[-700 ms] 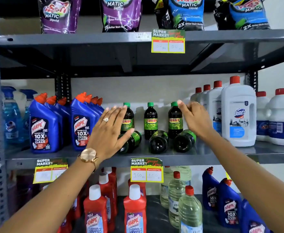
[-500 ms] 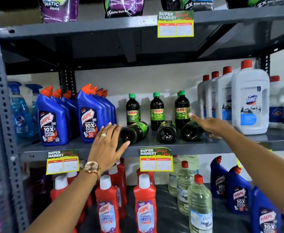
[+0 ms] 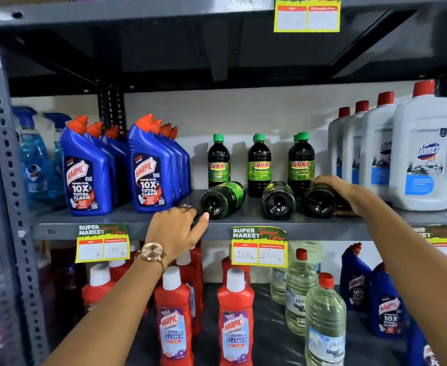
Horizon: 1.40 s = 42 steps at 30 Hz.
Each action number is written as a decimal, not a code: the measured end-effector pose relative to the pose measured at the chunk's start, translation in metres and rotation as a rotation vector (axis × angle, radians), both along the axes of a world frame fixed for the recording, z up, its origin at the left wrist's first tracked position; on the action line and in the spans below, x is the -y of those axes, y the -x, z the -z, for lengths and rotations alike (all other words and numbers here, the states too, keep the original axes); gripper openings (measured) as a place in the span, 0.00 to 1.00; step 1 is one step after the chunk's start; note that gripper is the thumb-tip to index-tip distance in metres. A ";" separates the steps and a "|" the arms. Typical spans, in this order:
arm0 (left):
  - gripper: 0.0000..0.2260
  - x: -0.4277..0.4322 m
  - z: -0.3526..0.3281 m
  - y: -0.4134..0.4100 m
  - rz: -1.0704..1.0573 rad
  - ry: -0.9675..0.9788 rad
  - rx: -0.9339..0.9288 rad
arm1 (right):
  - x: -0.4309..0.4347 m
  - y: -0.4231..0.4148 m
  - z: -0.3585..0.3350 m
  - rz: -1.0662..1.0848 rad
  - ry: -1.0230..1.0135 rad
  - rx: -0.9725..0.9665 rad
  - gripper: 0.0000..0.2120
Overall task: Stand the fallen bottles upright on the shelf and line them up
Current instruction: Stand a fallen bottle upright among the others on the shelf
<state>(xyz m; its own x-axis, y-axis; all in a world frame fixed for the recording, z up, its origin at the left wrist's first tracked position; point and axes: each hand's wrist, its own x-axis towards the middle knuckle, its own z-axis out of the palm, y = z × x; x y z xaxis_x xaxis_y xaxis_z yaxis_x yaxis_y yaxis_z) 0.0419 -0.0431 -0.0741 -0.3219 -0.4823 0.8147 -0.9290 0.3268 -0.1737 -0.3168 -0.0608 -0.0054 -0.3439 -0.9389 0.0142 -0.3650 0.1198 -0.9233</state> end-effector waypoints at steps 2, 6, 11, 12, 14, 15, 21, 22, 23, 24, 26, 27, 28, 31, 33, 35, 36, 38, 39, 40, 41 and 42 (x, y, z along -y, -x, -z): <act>0.26 -0.001 0.003 0.002 -0.007 0.027 -0.023 | -0.001 0.004 0.011 0.118 0.117 0.045 0.42; 0.27 -0.001 0.005 0.005 -0.044 0.075 -0.038 | -0.007 0.004 0.015 0.335 0.292 -0.127 0.44; 0.25 -0.002 0.009 0.007 -0.040 0.127 -0.078 | 0.001 0.000 0.005 0.357 0.374 -0.250 0.40; 0.25 -0.001 0.009 0.006 -0.042 0.132 -0.081 | 0.002 -0.002 0.003 0.350 0.364 -0.299 0.40; 0.25 0.001 0.010 0.006 -0.043 0.150 -0.084 | 0.004 -0.005 -0.003 0.322 0.356 -0.393 0.38; 0.25 0.002 0.009 0.006 -0.042 0.157 -0.088 | 0.007 -0.006 -0.005 0.300 0.367 -0.423 0.36; 0.26 0.005 0.011 0.006 -0.059 0.153 -0.103 | 0.023 -0.014 -0.001 0.244 0.375 -0.349 0.33; 0.26 0.005 0.010 0.006 -0.059 0.150 -0.105 | 0.023 -0.015 0.002 0.239 0.385 -0.289 0.33; 0.26 0.006 0.011 0.006 -0.056 0.151 -0.106 | 0.026 -0.016 0.005 0.218 0.394 -0.231 0.32; 0.26 0.006 0.011 0.006 -0.053 0.154 -0.106 | 0.027 -0.016 0.006 0.192 0.388 -0.177 0.30; 0.26 0.006 0.011 0.006 -0.052 0.153 -0.108 | 0.030 -0.012 0.009 0.155 0.375 -0.146 0.26; 0.26 0.006 0.011 0.006 -0.050 0.150 -0.112 | 0.030 -0.010 0.009 0.152 0.375 -0.168 0.26; 0.26 0.006 0.011 0.006 -0.046 0.150 -0.115 | 0.029 -0.008 0.009 0.167 0.357 -0.199 0.27; 0.26 0.005 0.011 0.006 -0.040 0.154 -0.123 | 0.029 -0.004 0.011 0.226 0.347 -0.314 0.35; 0.26 0.004 0.011 0.007 -0.042 0.148 -0.125 | 0.029 -0.004 0.011 0.258 0.330 -0.355 0.40; 0.27 0.004 0.011 0.008 -0.046 0.143 -0.125 | 0.032 -0.004 0.012 0.235 0.295 -0.315 0.39; 0.27 0.004 0.011 0.007 -0.049 0.139 -0.126 | 0.031 -0.005 0.011 0.209 0.285 -0.281 0.34; 0.27 0.003 0.011 0.007 -0.053 0.133 -0.124 | 0.032 -0.005 0.011 0.171 0.286 -0.242 0.26; 0.27 0.003 0.011 0.007 -0.053 0.132 -0.122 | 0.033 -0.004 0.012 0.176 0.288 -0.251 0.26; 0.27 0.002 0.011 0.007 -0.054 0.131 -0.119 | 0.030 -0.004 0.012 0.194 0.280 -0.258 0.28; 0.27 0.002 0.011 0.007 -0.055 0.131 -0.116 | 0.031 -0.003 0.013 0.205 0.281 -0.261 0.32; 0.27 0.002 0.011 0.007 -0.056 0.130 -0.113 | 0.029 -0.002 0.013 0.209 0.271 -0.270 0.36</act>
